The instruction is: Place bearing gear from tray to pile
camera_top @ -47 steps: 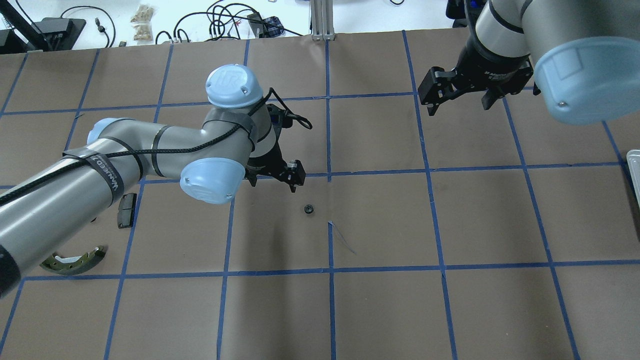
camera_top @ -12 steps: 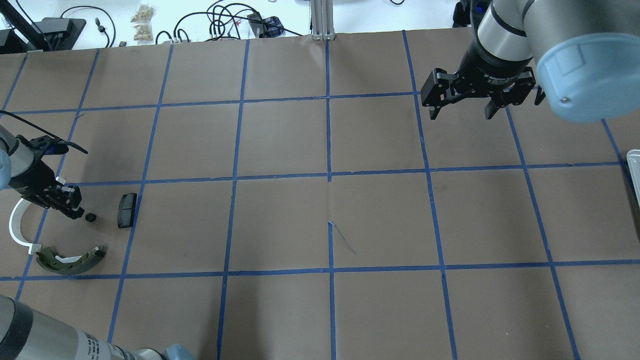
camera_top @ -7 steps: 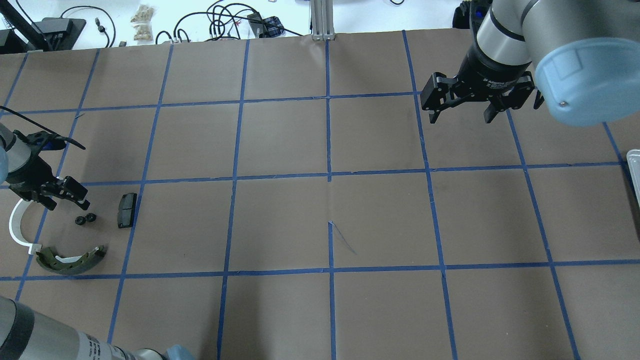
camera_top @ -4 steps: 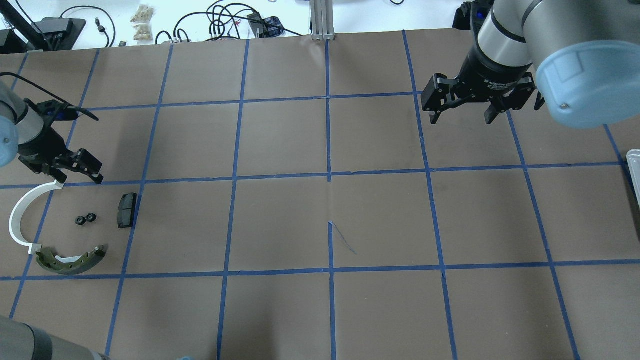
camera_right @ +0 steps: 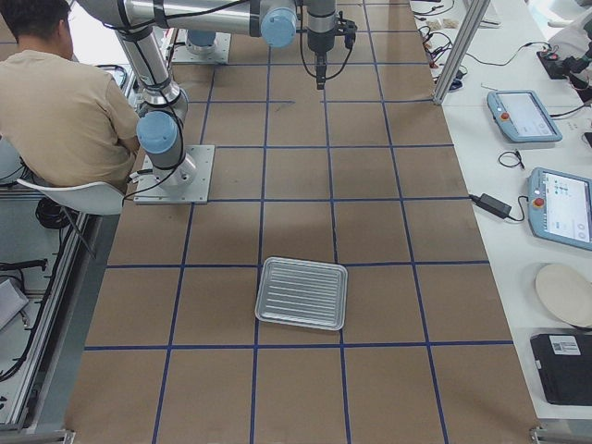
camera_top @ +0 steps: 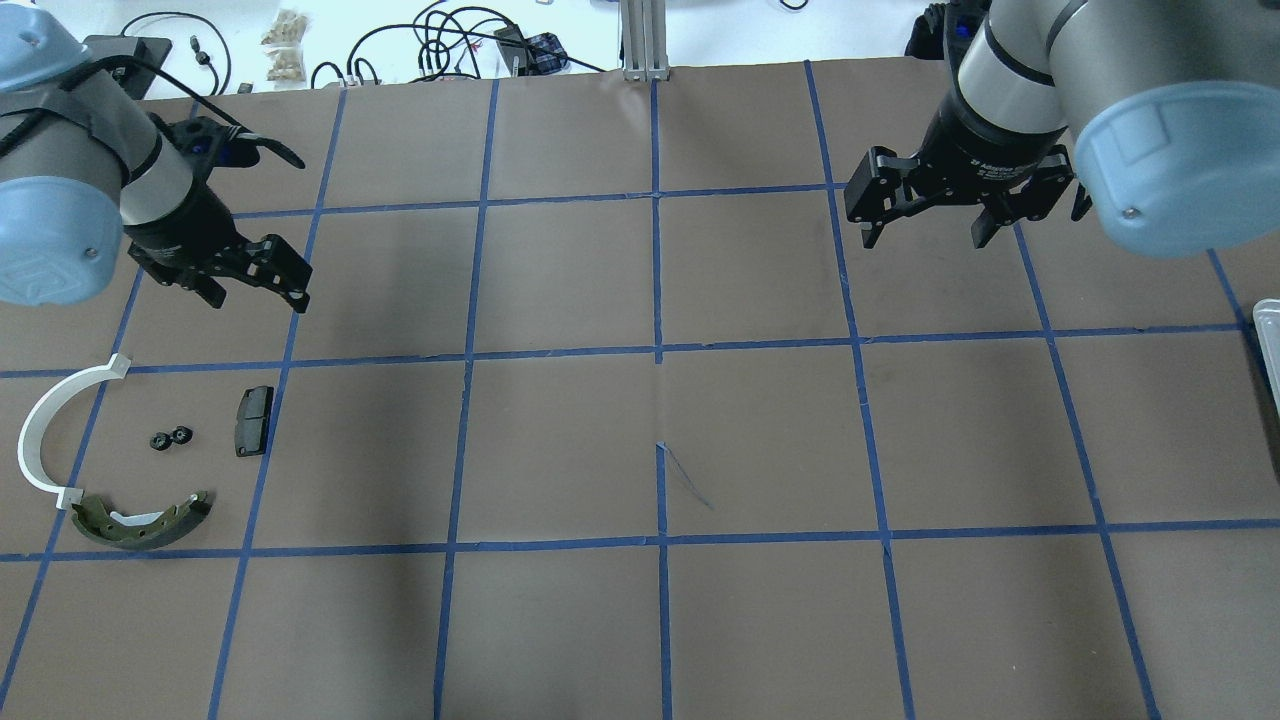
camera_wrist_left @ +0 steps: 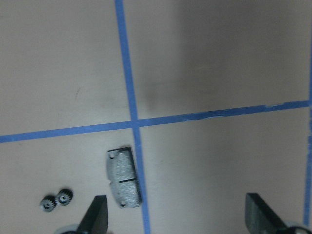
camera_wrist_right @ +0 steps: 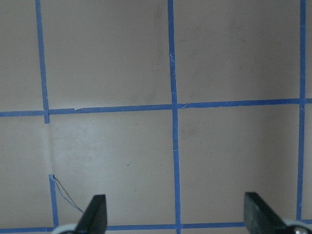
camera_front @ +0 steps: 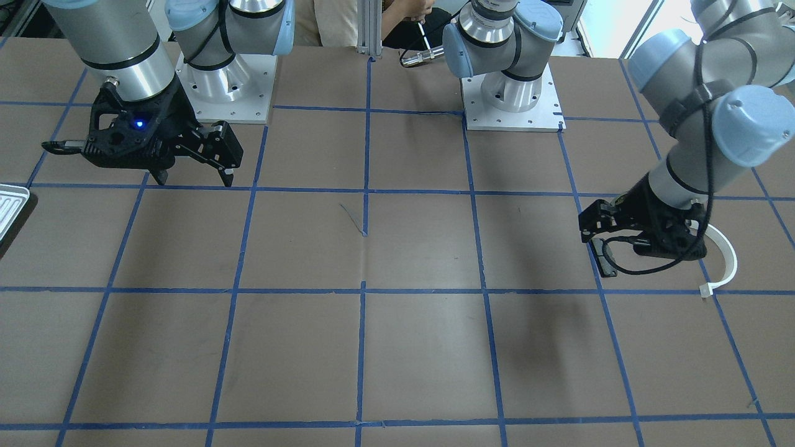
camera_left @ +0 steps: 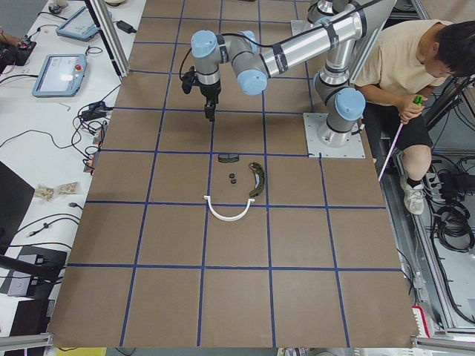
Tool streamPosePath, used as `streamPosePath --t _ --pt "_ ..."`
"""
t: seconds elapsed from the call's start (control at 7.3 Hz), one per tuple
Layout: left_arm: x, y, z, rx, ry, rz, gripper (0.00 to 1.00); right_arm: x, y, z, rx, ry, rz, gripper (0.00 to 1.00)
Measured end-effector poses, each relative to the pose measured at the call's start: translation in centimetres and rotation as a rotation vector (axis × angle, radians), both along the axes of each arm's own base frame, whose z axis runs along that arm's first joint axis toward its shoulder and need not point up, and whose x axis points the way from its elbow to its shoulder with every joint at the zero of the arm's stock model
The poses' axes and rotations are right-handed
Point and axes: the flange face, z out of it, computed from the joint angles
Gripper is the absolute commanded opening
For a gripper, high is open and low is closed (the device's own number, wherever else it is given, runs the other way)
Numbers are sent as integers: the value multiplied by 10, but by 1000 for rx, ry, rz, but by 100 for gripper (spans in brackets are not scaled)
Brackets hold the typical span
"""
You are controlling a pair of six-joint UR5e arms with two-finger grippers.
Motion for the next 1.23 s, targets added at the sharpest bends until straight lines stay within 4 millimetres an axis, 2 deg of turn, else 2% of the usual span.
streamPosePath --t 0.14,0.27,0.68,0.96,1.23 --pt "-38 10 16 -15 -6 -10 100 0 0 0 0 0 0 100" --pt "-67 21 29 -26 -8 -19 100 0 0 0 0 0 0 100" --pt "-123 51 54 -39 -6 -23 100 0 0 -1 3 0 -2 100" --pt "-145 68 68 -52 -3 -31 100 0 -1 -2 4 1 -2 100" --pt "-149 80 83 -29 -3 -33 100 0 -1 -3 6 0 -1 100"
